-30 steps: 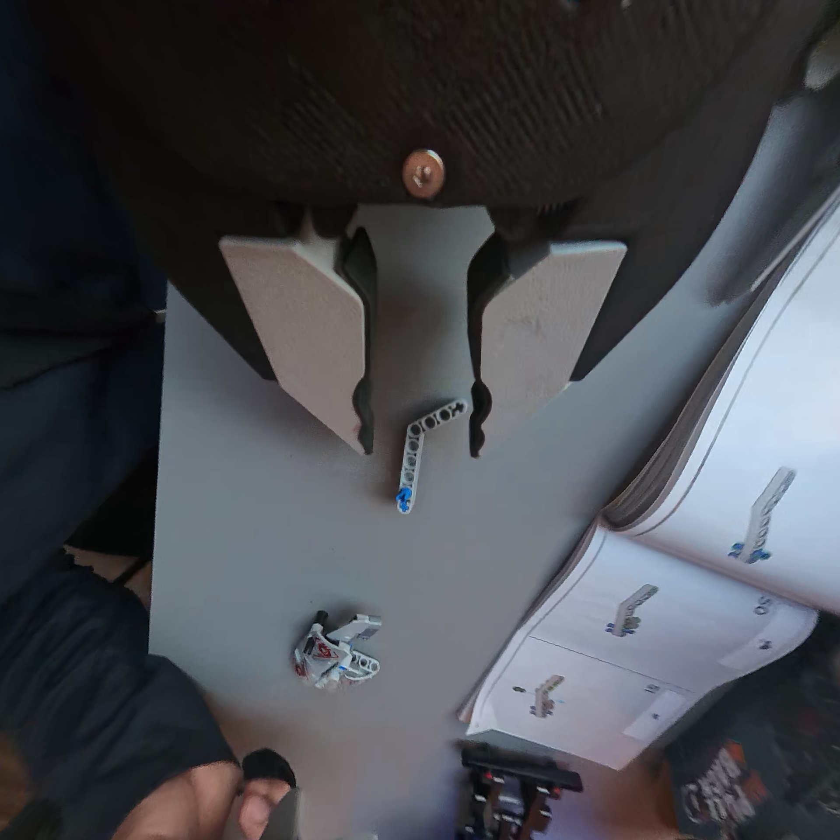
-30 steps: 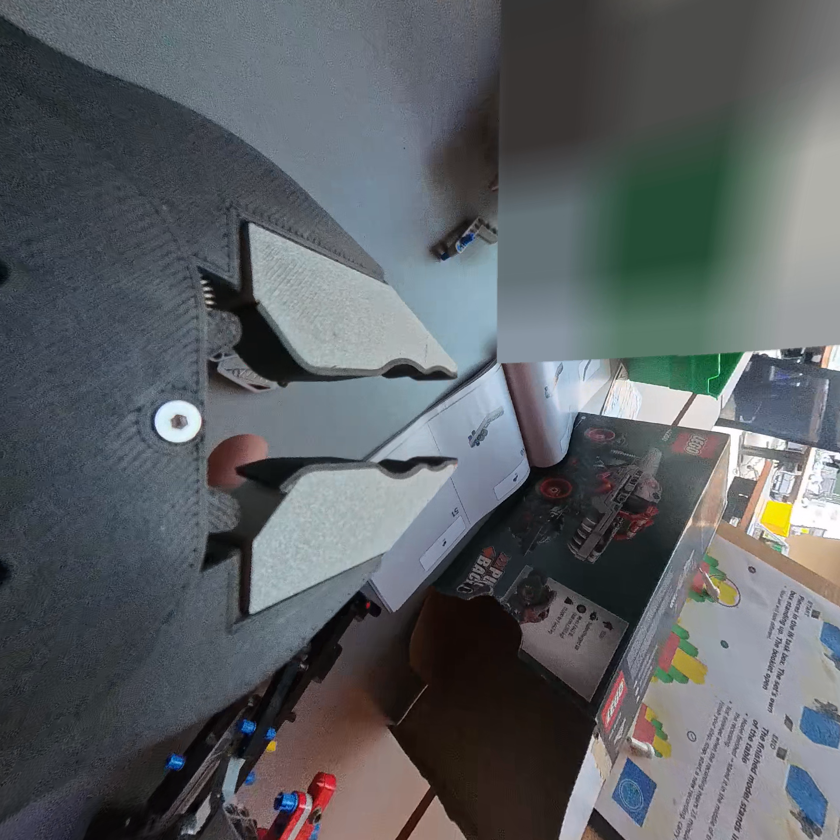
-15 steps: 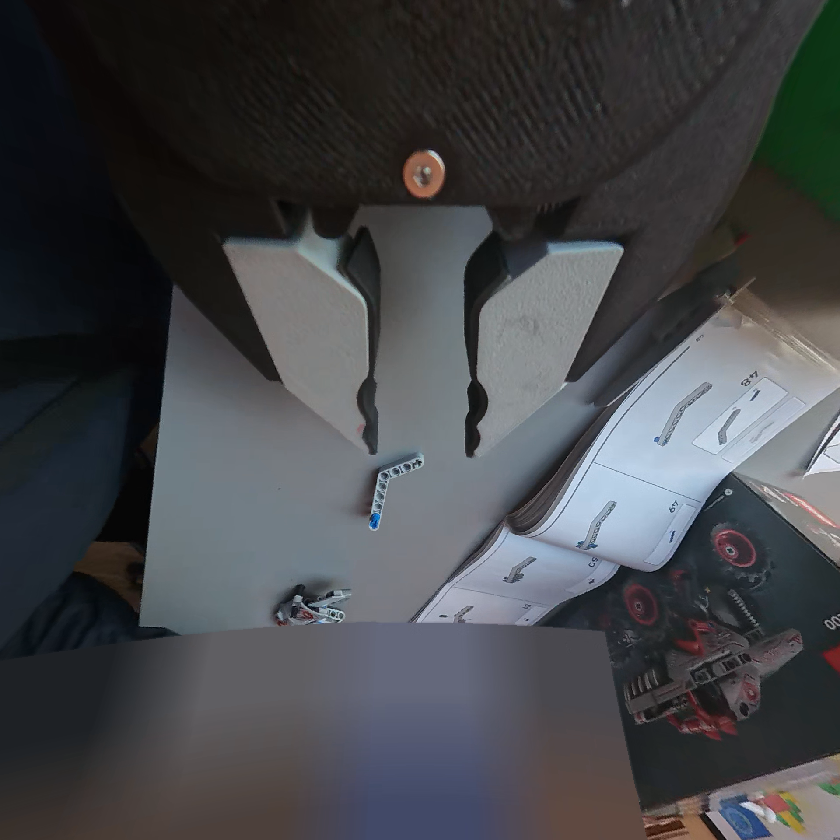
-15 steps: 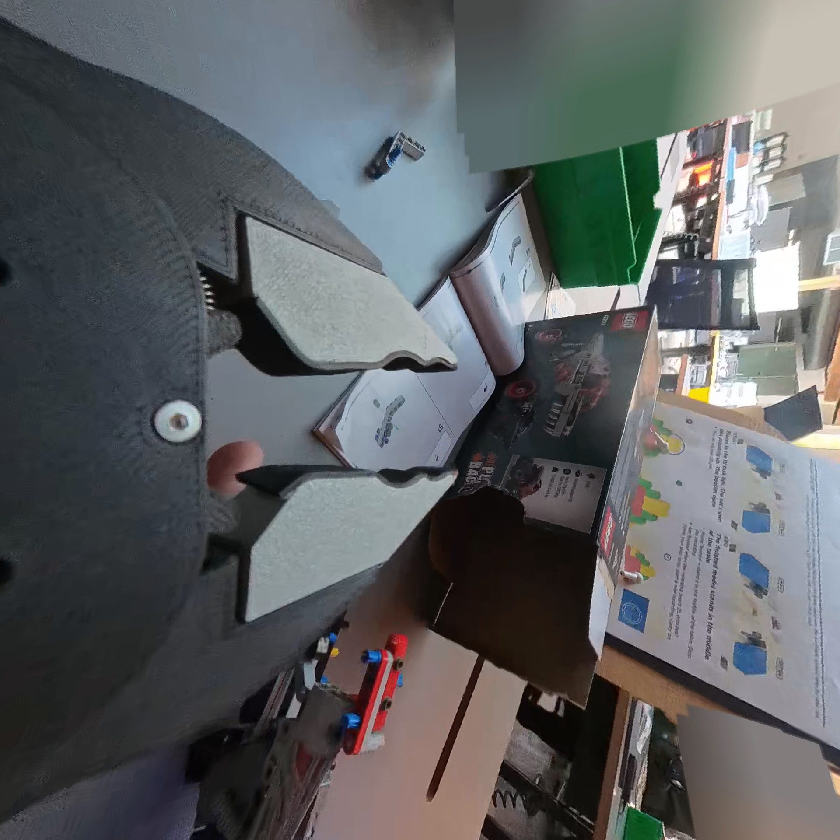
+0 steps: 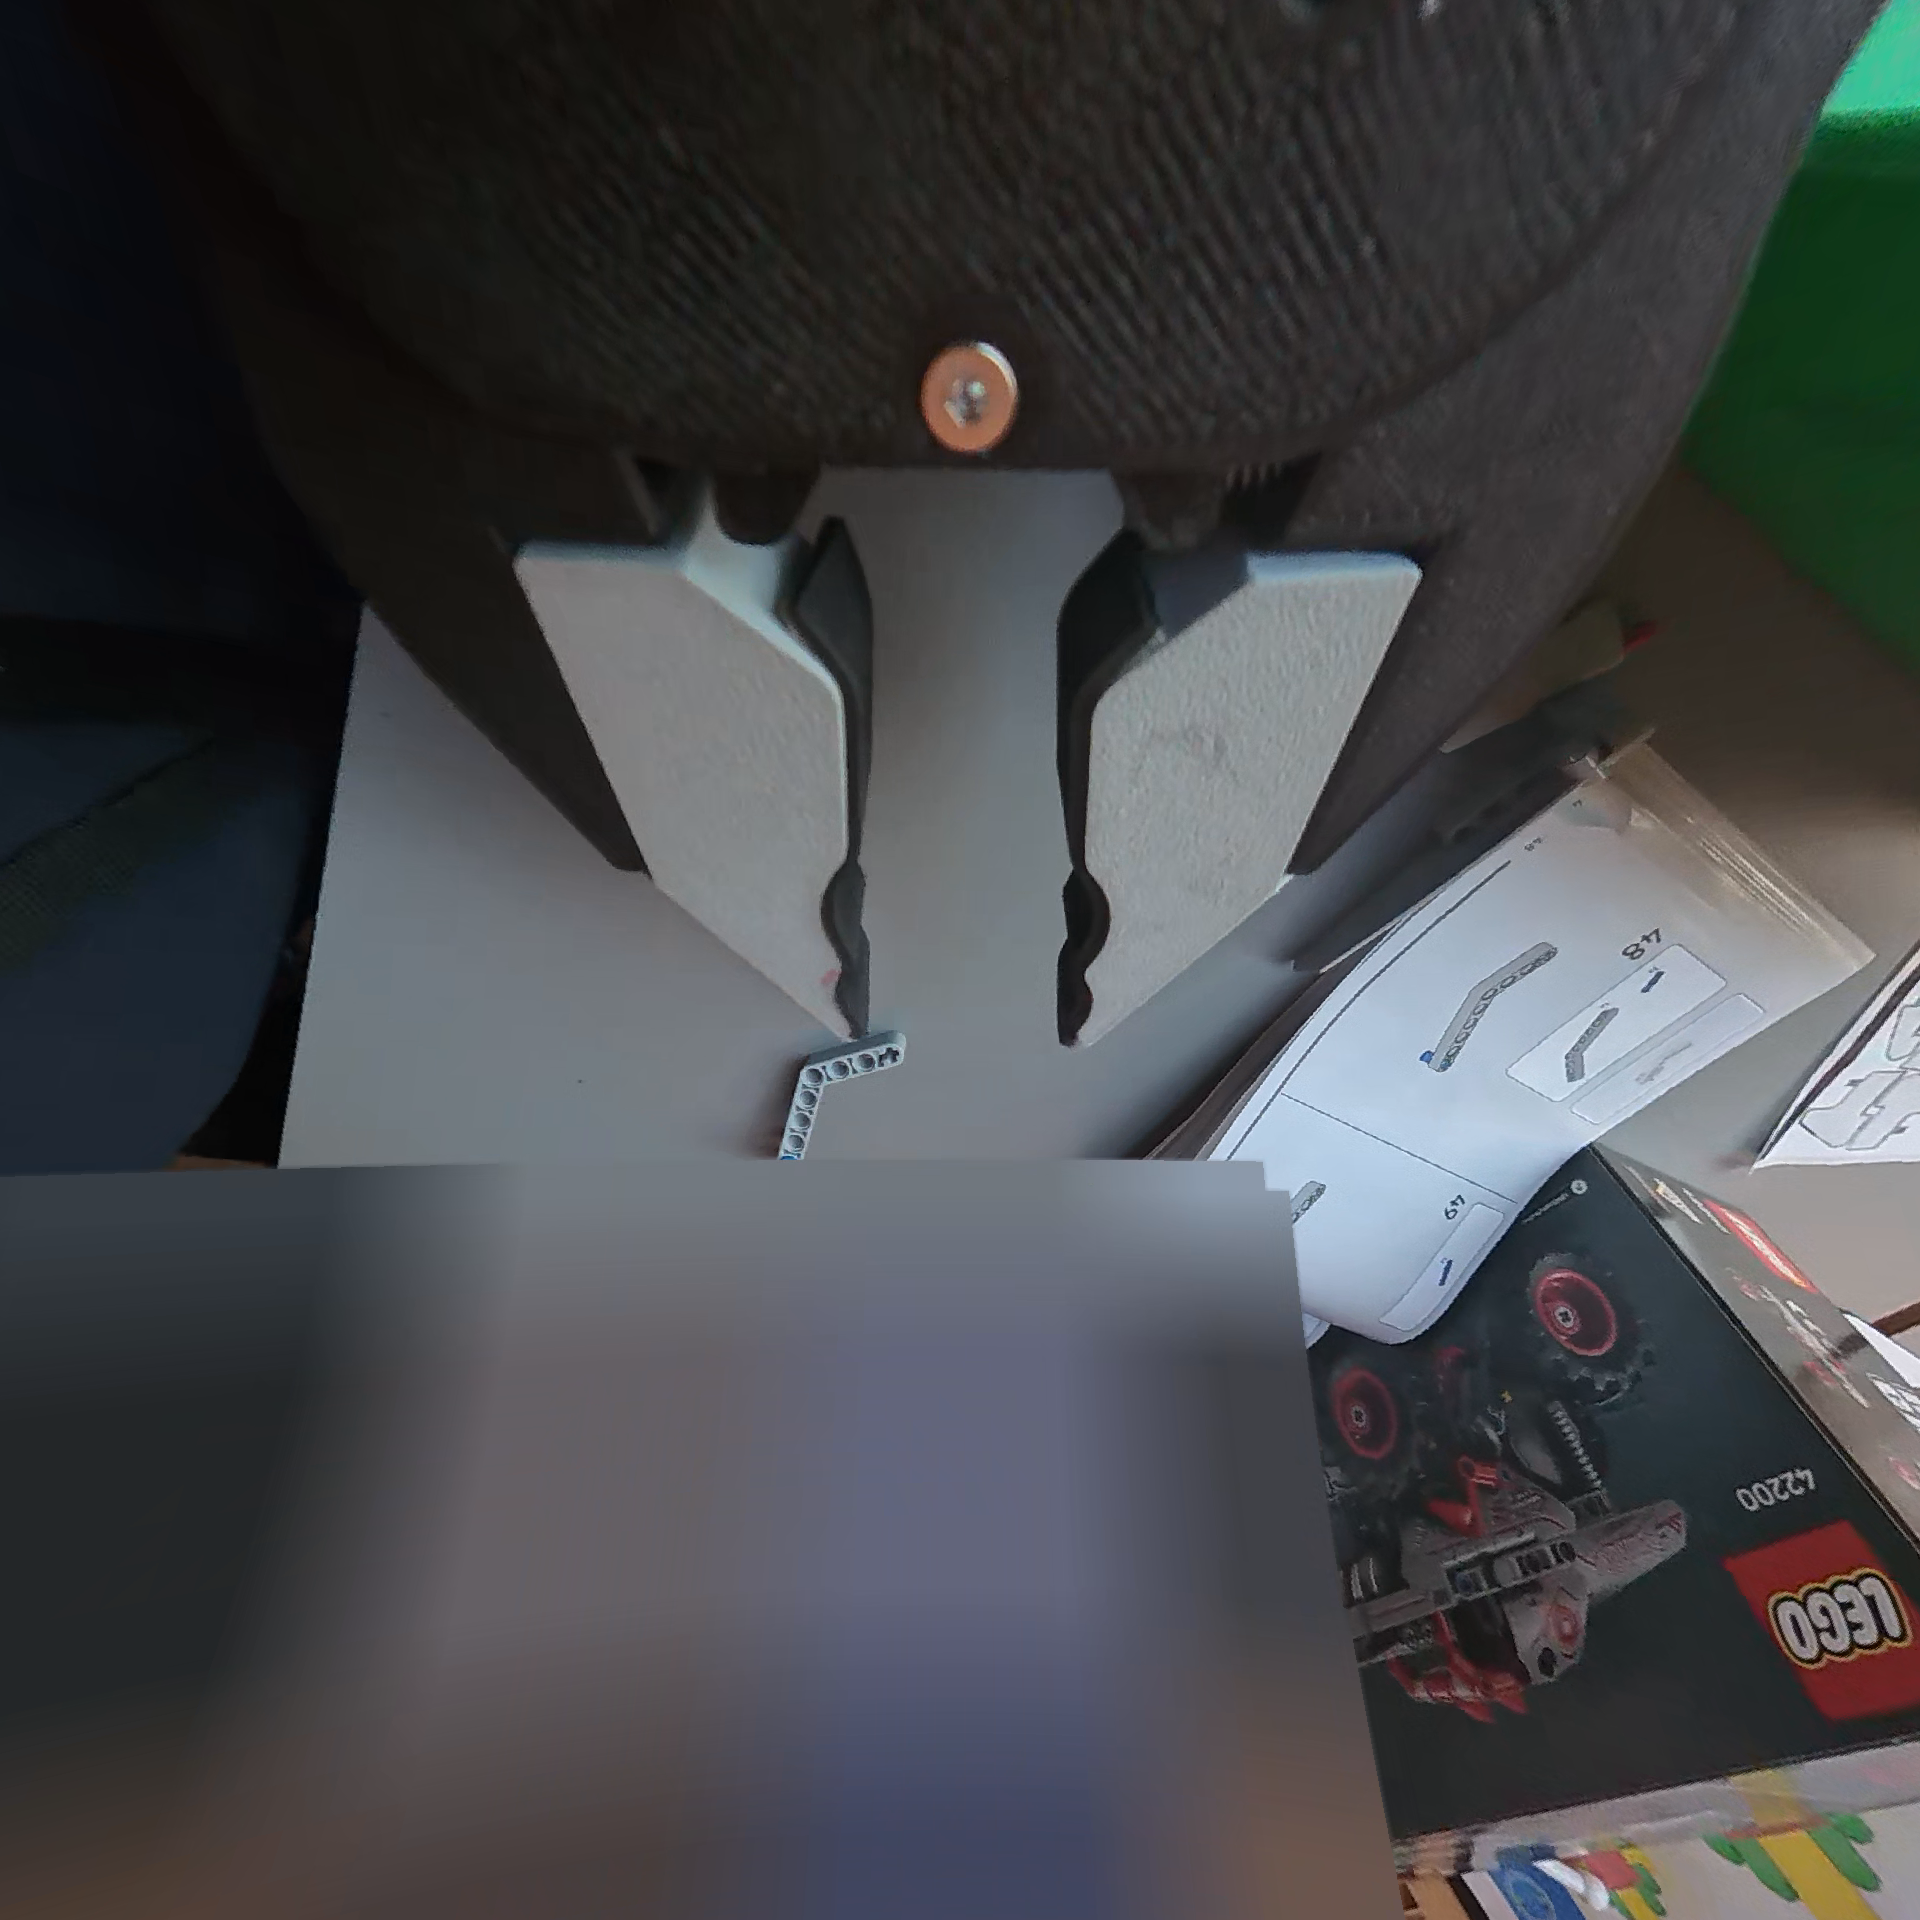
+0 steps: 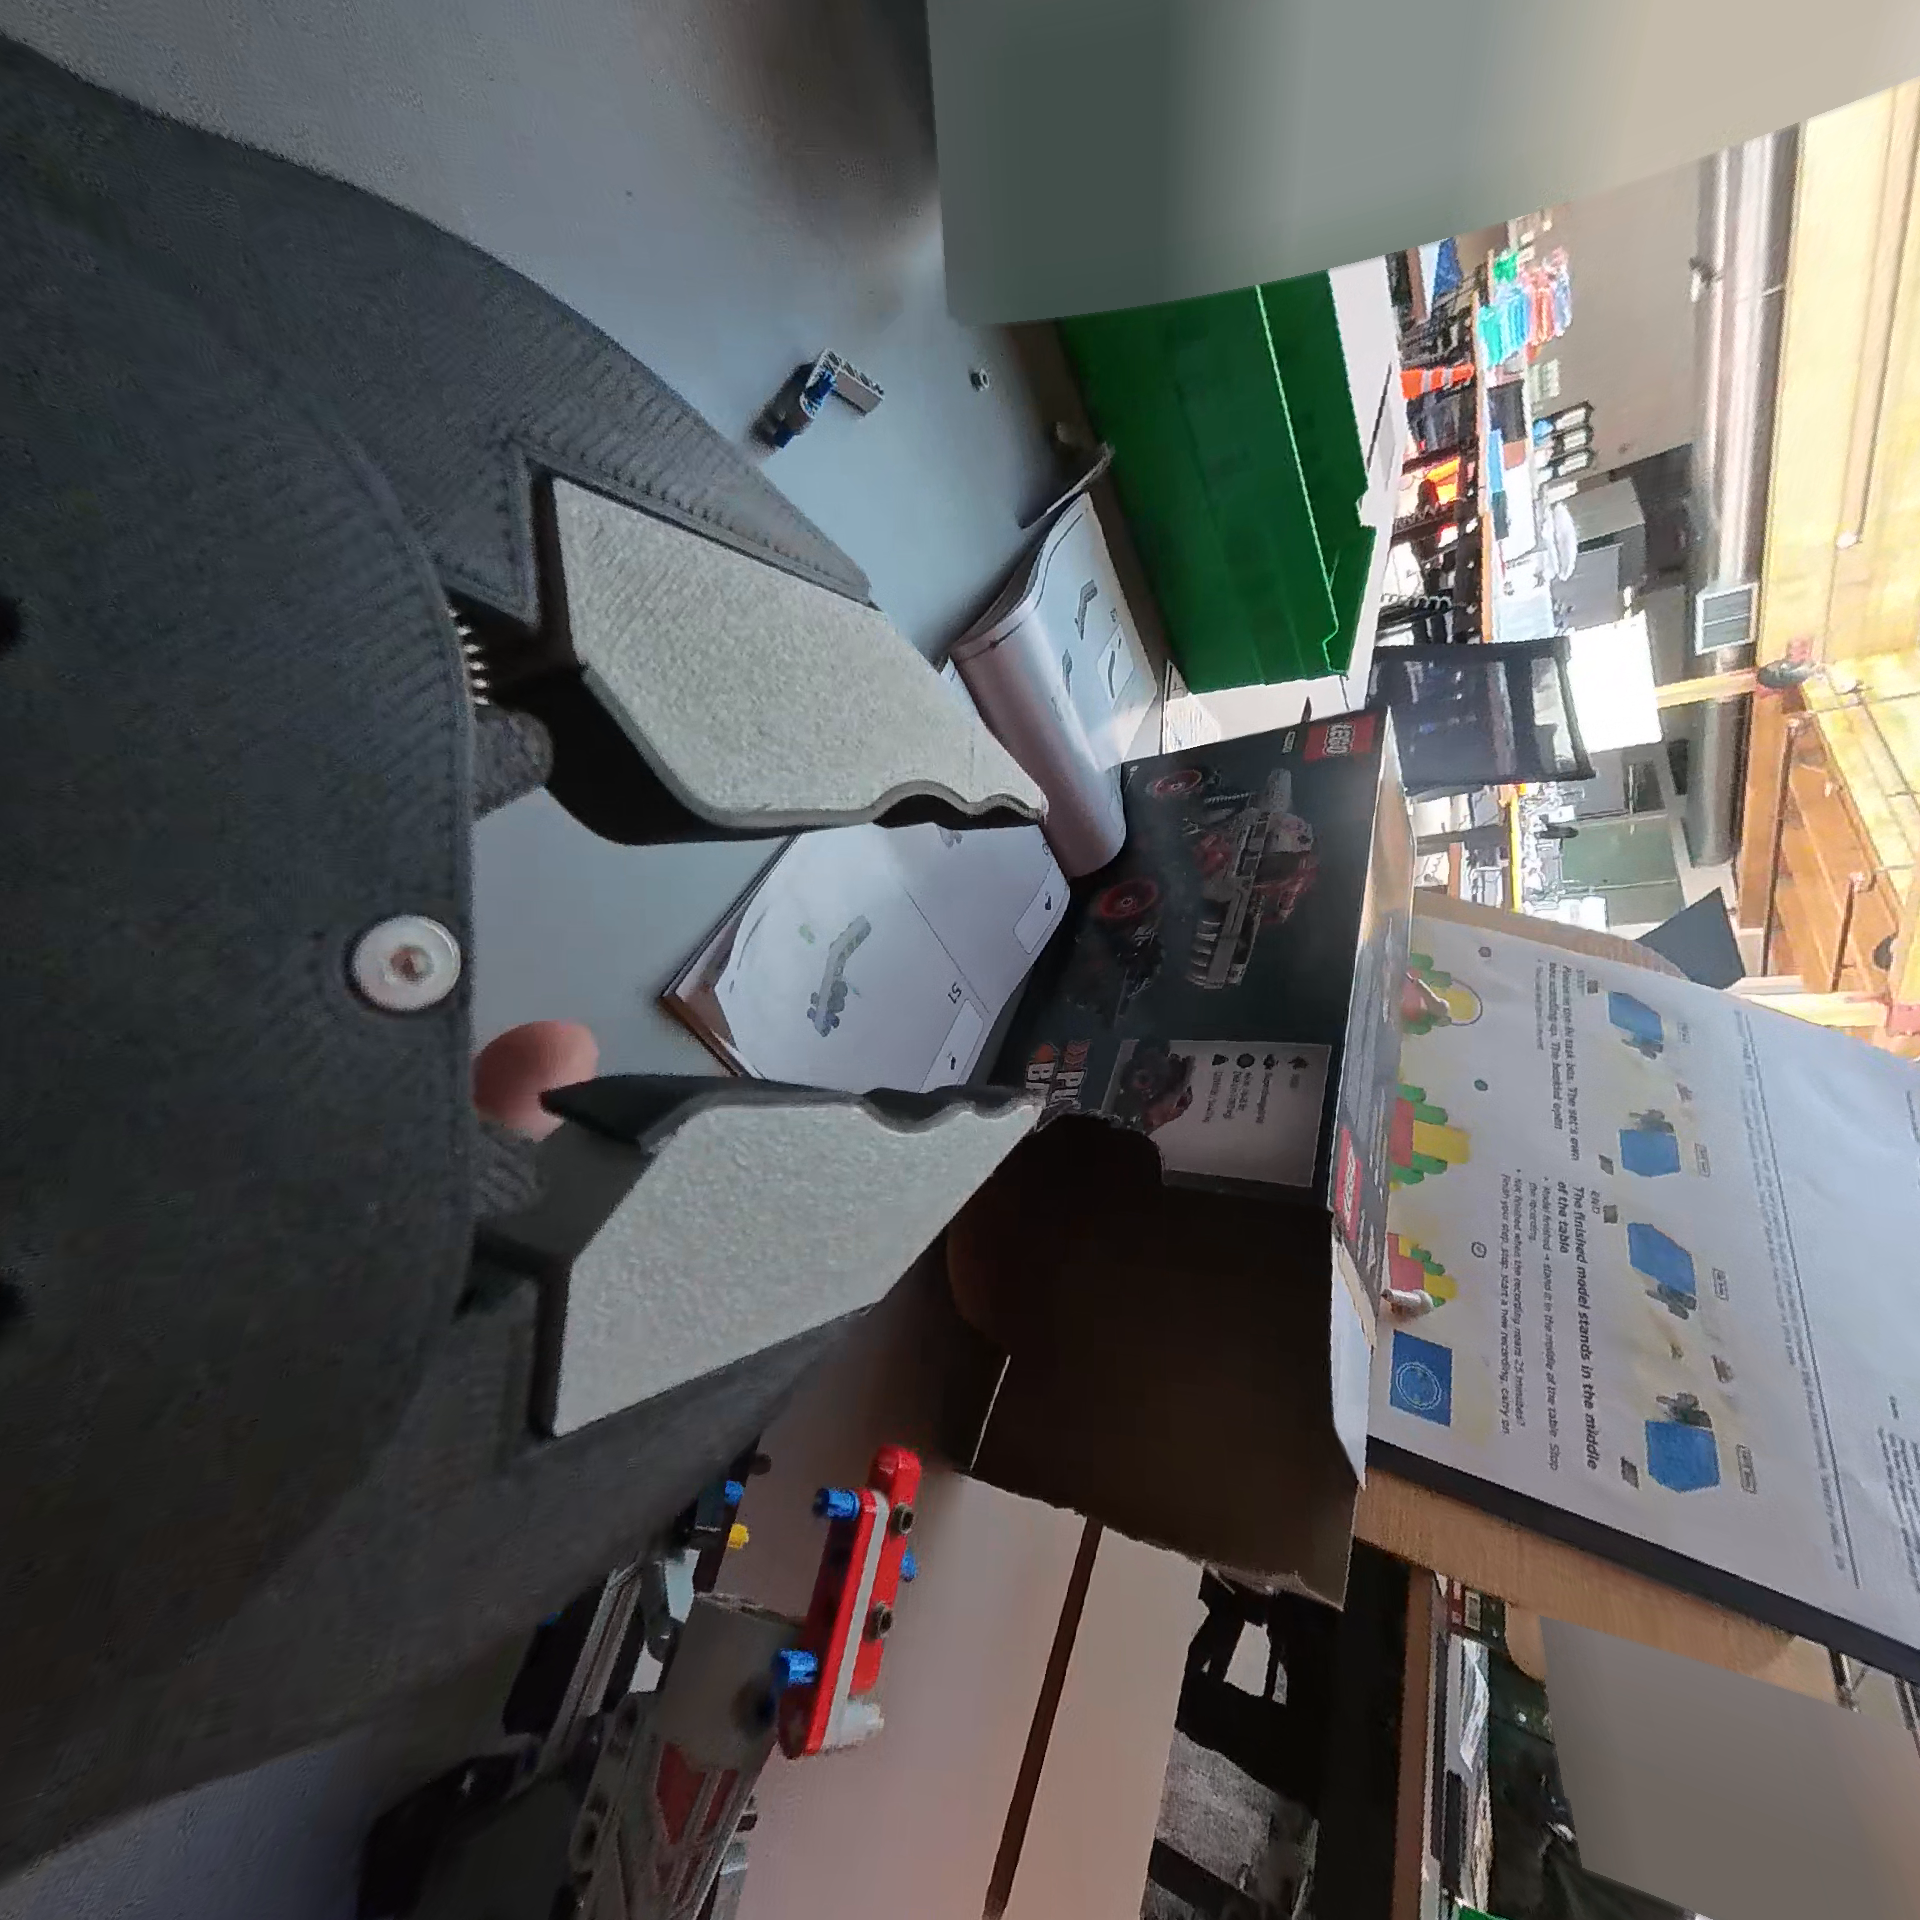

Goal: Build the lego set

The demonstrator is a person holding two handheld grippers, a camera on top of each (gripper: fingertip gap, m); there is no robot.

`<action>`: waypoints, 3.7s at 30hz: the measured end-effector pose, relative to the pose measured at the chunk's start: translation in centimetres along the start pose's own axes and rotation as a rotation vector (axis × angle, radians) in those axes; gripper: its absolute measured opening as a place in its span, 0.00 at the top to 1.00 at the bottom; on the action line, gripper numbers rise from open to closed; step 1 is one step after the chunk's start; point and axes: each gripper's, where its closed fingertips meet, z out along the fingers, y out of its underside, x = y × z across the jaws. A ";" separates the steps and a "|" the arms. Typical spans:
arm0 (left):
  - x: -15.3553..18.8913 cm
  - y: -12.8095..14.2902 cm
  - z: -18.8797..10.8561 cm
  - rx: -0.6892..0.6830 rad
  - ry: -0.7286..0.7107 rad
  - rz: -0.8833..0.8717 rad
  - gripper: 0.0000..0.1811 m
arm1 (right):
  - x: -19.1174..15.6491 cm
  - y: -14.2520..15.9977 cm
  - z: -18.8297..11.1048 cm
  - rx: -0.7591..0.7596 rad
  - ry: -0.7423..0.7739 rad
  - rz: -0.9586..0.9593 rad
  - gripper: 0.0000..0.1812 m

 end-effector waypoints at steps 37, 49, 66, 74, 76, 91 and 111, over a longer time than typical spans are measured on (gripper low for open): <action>-0.7 -0.2 -0.6 0.017 -0.096 0.055 0.82 | -3.3 -0.7 -0.5 0.015 -0.059 -0.148 0.74; -2.1 0.4 -5.7 0.099 -0.198 -0.004 0.83 | -4.2 -0.3 -0.4 -0.004 -0.066 -0.191 0.74; -2.3 0.5 -5.8 0.094 -0.192 -0.026 0.83 | -4.0 0.0 0.0 -0.043 -0.026 -0.211 0.83; -2.5 0.8 -5.6 0.078 -0.203 -0.030 0.84 | -3.6 2.0 1.7 -0.167 0.000 -0.238 0.89; -2.6 0.7 -5.7 0.084 -0.210 -0.026 0.84 | -3.5 2.4 1.7 -0.185 0.001 -0.221 0.90; -3.3 0.7 -5.8 0.084 -0.242 -0.038 0.85 | -3.0 3.3 1.7 -0.231 0.029 -0.213 0.89; -3.4 0.6 -5.9 0.090 -0.245 -0.044 0.85 | -2.8 3.8 1.9 -0.255 0.042 -0.233 0.89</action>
